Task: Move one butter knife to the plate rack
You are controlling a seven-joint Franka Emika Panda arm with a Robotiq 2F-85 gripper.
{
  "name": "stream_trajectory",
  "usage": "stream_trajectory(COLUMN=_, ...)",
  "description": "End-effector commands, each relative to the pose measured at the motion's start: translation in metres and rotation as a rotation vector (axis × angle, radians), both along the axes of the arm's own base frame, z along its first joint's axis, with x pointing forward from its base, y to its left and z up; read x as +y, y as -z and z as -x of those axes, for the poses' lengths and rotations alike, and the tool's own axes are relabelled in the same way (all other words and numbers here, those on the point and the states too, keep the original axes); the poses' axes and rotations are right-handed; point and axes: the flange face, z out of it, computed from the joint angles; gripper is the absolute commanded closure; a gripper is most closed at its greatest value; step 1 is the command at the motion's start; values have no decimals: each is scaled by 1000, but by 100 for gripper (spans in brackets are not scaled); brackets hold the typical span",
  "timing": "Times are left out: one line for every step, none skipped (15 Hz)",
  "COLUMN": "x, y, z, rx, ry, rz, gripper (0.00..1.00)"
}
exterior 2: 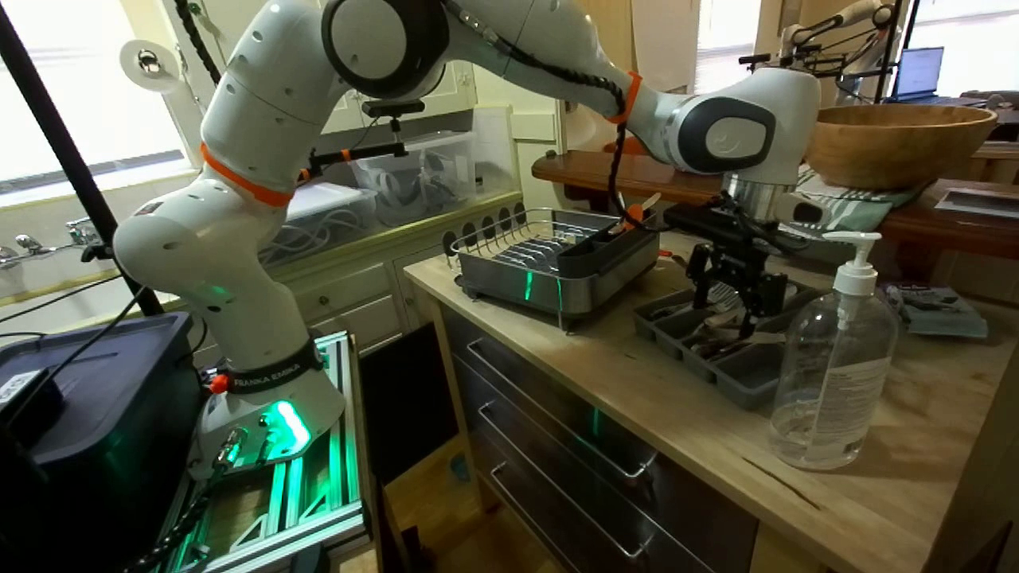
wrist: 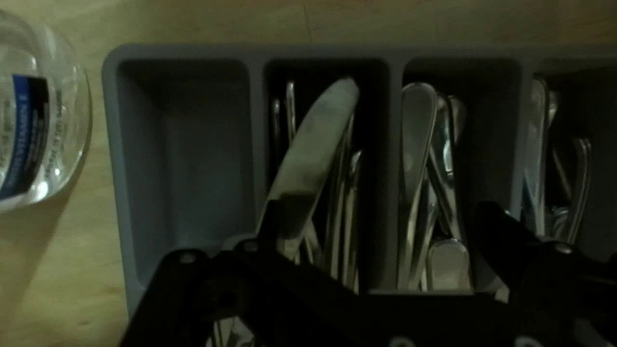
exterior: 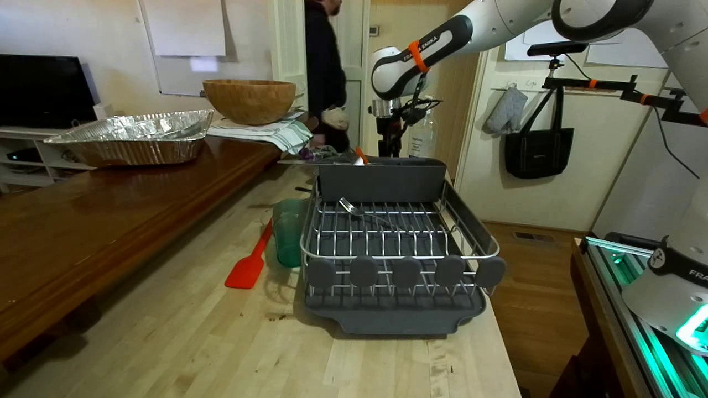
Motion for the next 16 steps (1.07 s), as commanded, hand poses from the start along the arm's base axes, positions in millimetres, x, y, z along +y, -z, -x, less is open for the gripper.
stream_trajectory(x=-17, y=5, z=-3, rx=55, ry=185, rz=34, gripper=0)
stream_trajectory(x=-21, y=4, z=-2, rx=61, ry=237, rz=47, gripper=1)
stream_trajectory(x=-24, y=3, z=-3, rx=59, ry=289, rz=68, gripper=2)
stream_trajectory(x=-27, y=0, z=-2, rx=56, ry=340, rz=90, gripper=2)
stream_trajectory(x=-30, y=-2, z=-2, rx=53, ry=389, rz=114, gripper=4)
stream_trajectory(x=-33, y=-3, z=-2, rx=53, ry=436, rz=141, gripper=5)
stream_trajectory(x=-34, y=-4, z=-2, rx=55, ry=479, rz=175, gripper=8)
stream_trajectory(x=-34, y=-4, z=-3, rx=61, ry=521, rz=208, gripper=8)
stream_trajectory(x=-33, y=-4, z=-4, rx=67, ry=561, rz=238, gripper=31)
stream_trajectory(x=-32, y=-3, z=-5, rx=77, ry=587, rz=263, gripper=33)
stream_trajectory(x=-29, y=-1, z=-6, rx=92, ry=605, rz=287, gripper=34)
stream_trajectory(x=-25, y=0, z=-8, rx=106, ry=620, rz=308, gripper=43)
stream_trajectory(x=-22, y=3, z=-9, rx=119, ry=626, rz=323, gripper=51)
stream_trajectory(x=-19, y=5, z=-11, rx=136, ry=627, rz=339, gripper=61)
stream_trajectory(x=-16, y=8, z=-12, rx=150, ry=631, rz=353, gripper=68)
stream_trajectory(x=-14, y=9, z=-12, rx=163, ry=630, rz=365, gripper=73)
